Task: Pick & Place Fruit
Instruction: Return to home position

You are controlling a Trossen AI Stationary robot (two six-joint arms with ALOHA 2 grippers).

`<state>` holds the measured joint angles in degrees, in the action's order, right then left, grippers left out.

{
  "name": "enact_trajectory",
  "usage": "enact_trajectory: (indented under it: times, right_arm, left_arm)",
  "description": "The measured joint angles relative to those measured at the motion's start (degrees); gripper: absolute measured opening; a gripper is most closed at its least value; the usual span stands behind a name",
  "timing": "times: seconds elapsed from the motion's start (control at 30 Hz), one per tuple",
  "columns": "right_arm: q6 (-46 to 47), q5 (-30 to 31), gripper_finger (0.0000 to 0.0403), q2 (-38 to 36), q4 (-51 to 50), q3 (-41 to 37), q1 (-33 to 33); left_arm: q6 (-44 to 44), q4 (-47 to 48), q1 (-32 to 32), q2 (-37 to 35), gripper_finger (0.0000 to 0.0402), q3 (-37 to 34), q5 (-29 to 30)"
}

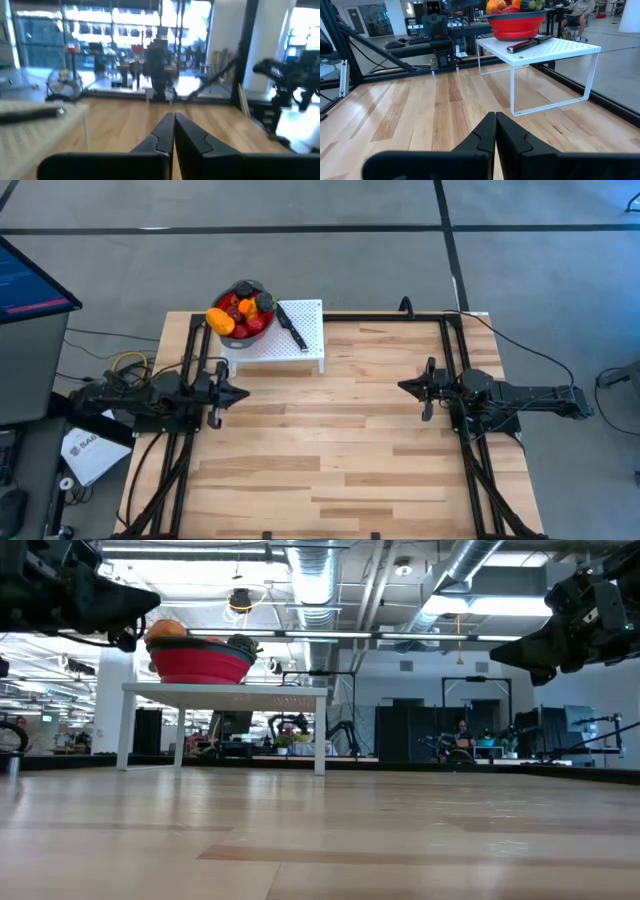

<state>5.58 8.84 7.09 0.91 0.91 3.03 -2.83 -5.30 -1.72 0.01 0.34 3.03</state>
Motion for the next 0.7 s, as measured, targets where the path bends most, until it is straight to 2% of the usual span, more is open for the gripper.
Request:
enact_trajectory:
  times: [0.13, 0.33, 0.7]
  right_arm:
    - [0.0, 0.0, 0.0006, 0.0, 0.1, 0.0, 0.0]
    - [0.0, 0.0, 0.0006, 0.0, 0.1, 0.0, 0.0]
    - [0.0, 0.0, 0.0006, 0.0, 0.0, 0.0, 0.0]
  left_arm:
    - [-1.6, 0.5, 1.8, 0.0, 0.0006, 0.0, -0.2]
    - [5.7, 3.3, 3.8, 0.0, 0.0007, 0.0, -0.4]
    - [5.5, 4.1, 3.8, 0.0, 0.0007, 0.0, -2.0]
